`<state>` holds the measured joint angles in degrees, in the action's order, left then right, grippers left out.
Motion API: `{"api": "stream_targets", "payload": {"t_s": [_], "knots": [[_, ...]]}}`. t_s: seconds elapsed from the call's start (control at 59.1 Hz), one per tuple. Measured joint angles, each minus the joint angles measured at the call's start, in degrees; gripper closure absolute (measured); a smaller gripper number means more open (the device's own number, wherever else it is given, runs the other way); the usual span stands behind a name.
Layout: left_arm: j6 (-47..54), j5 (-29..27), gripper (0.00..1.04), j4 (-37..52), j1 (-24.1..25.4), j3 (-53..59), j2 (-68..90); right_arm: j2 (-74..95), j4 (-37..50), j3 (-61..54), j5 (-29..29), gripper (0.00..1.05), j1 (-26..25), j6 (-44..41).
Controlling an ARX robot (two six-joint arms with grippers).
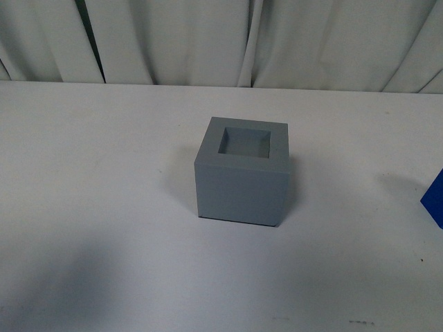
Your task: Insert blue part into gray base
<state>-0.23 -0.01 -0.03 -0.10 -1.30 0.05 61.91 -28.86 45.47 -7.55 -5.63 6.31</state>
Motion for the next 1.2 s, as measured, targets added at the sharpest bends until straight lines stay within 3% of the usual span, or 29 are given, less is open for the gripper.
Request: {"api": "stream_targets", "payload": {"t_s": [0.203, 0.44, 1.201], "knots": [[0.0, 0.0, 0.06, 0.0, 0.0, 0.0, 0.0, 12.5, -7.4, 12.4, 0.2, 0.09, -0.7, -2.8], [0.0, 0.0, 0.06, 0.0, 0.0, 0.0, 0.0, 19.1, -10.1, 16.6, 1.0, 0.09, -0.2, -6.5], [0.0, 0.0, 0.06, 0.0, 0.0, 0.0, 0.0, 33.7, -2.8, 16.3, 4.1, 0.09, 3.7, -7.3]]}}
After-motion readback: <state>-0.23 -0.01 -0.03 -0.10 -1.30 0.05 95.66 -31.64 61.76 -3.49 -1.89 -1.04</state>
